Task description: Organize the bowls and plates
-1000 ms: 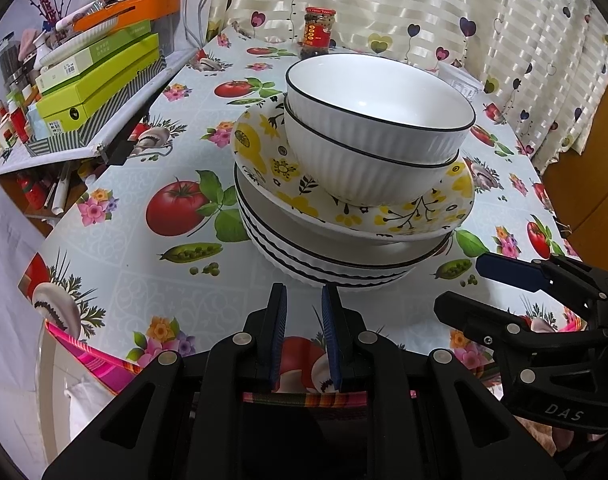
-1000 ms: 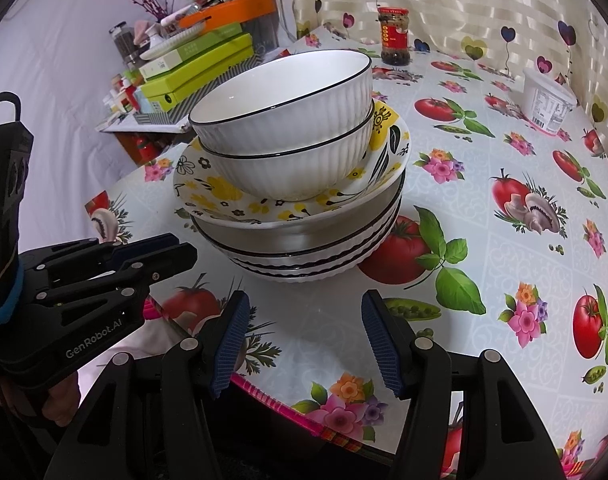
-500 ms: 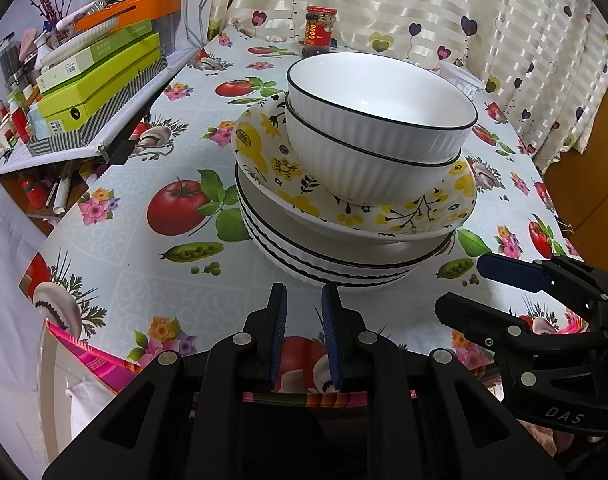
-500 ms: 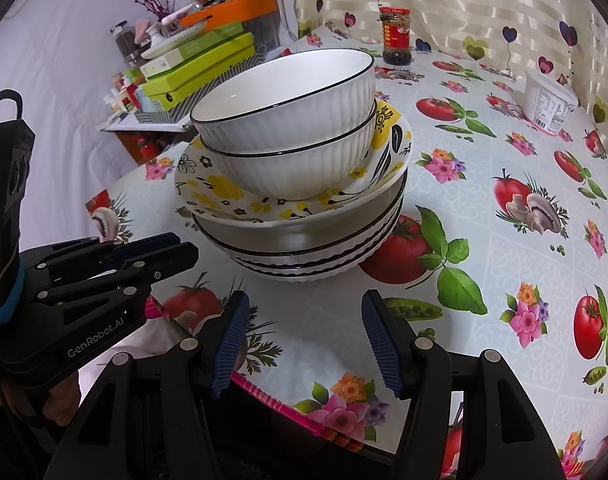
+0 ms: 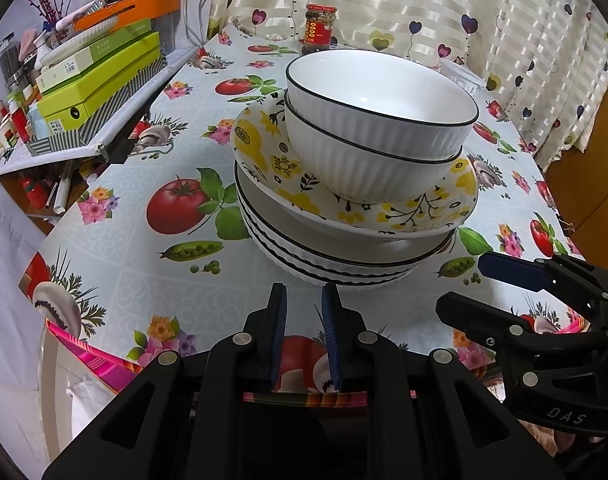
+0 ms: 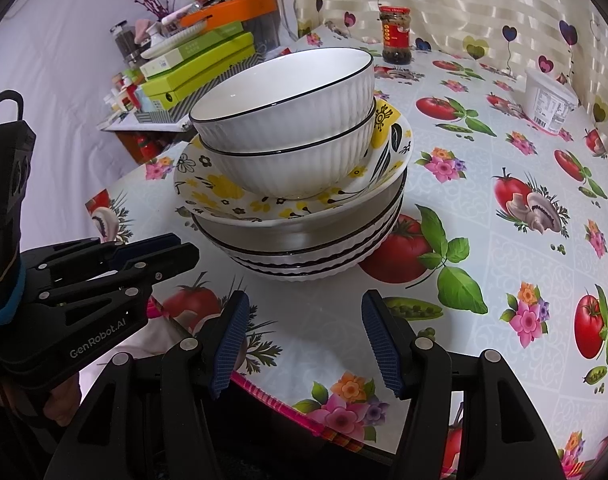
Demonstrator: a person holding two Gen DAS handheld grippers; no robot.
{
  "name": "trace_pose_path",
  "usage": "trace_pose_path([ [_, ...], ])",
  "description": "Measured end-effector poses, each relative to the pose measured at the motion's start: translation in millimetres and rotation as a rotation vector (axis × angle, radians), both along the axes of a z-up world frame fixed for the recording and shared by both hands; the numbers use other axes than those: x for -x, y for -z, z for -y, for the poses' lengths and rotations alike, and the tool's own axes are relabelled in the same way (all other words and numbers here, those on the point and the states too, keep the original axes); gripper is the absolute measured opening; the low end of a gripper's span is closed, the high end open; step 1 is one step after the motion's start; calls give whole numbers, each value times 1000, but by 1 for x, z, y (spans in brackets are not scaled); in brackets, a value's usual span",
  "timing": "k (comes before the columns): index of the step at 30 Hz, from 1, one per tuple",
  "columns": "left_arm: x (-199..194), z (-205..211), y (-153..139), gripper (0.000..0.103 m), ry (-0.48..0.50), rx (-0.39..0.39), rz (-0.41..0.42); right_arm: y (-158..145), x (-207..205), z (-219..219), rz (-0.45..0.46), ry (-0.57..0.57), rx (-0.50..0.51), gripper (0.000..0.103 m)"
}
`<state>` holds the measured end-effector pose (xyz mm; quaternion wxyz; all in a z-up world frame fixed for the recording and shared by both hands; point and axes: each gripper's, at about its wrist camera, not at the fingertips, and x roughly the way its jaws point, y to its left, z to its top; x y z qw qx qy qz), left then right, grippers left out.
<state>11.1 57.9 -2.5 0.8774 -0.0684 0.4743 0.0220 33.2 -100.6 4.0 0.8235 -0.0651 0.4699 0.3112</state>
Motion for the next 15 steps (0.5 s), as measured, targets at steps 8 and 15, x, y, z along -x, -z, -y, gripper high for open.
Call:
trace_pose_path([
  [8,0,0,0,18,-1,-2,-1,0,0,0,0,-1,-1,59],
  [15,2,-2,1,18,0,-8,3,1,1,-1,-4,-3,-1,59],
])
